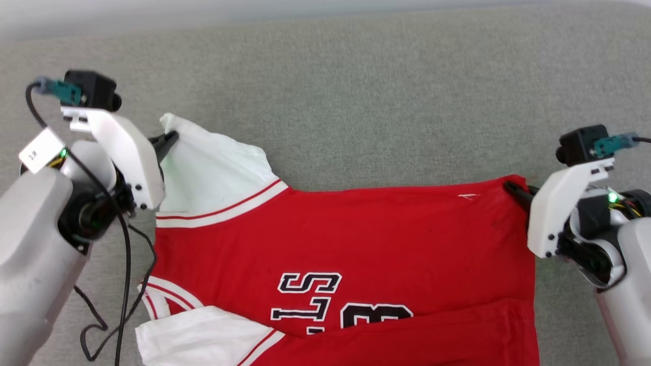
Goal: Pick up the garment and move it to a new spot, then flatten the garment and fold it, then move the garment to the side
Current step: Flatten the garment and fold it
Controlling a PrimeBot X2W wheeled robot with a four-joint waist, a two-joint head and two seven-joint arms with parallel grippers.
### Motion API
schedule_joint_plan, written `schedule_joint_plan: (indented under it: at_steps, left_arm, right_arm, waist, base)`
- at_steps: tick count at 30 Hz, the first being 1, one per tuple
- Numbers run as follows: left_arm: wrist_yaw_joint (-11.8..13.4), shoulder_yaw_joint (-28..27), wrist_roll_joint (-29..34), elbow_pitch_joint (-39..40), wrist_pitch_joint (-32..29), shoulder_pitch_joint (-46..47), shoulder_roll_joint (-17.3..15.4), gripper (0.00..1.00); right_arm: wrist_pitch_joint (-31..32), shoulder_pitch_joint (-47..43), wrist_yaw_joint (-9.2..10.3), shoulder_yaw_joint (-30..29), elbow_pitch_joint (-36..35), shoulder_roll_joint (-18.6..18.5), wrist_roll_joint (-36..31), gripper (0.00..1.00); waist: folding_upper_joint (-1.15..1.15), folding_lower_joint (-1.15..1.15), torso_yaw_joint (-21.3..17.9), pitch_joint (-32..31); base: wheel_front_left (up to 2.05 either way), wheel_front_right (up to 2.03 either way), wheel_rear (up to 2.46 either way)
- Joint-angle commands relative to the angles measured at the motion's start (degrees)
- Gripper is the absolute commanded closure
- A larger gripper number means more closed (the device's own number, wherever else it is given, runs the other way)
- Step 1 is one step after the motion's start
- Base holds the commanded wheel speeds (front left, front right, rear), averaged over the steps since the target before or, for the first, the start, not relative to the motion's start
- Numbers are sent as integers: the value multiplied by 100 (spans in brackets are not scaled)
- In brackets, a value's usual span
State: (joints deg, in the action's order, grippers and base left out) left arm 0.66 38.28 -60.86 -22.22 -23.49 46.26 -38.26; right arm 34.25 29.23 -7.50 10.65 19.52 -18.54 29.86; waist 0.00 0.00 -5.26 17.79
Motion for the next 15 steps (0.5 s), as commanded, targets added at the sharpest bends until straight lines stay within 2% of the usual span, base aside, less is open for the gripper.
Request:
schedule_joint_plan:
  at_steps: [1, 7, 15]
  left_arm:
    - [36, -54, -26, 44, 140, -186, -43, 100]
    - [145, -119, -101, 333, 588, -885, -142, 100]
    - [384, -207, -399, 946, 1302, -2361, -191, 100]
  right_arm:
    - [-67, -208, 5, -125, -95, -41, -45, 100]
    - [-255, -846, 5, -578, -479, 36, -200, 100]
    - [-353, -2063, 5, -1009, -805, 419, -294, 100]
  waist:
    - [0, 0, 101, -222]
    - [0, 0, 254, -583]
    - [0, 0, 464, -1020]
  base:
    - [0, 0, 0]
    - [0, 0, 0]
    - [0, 0, 0]
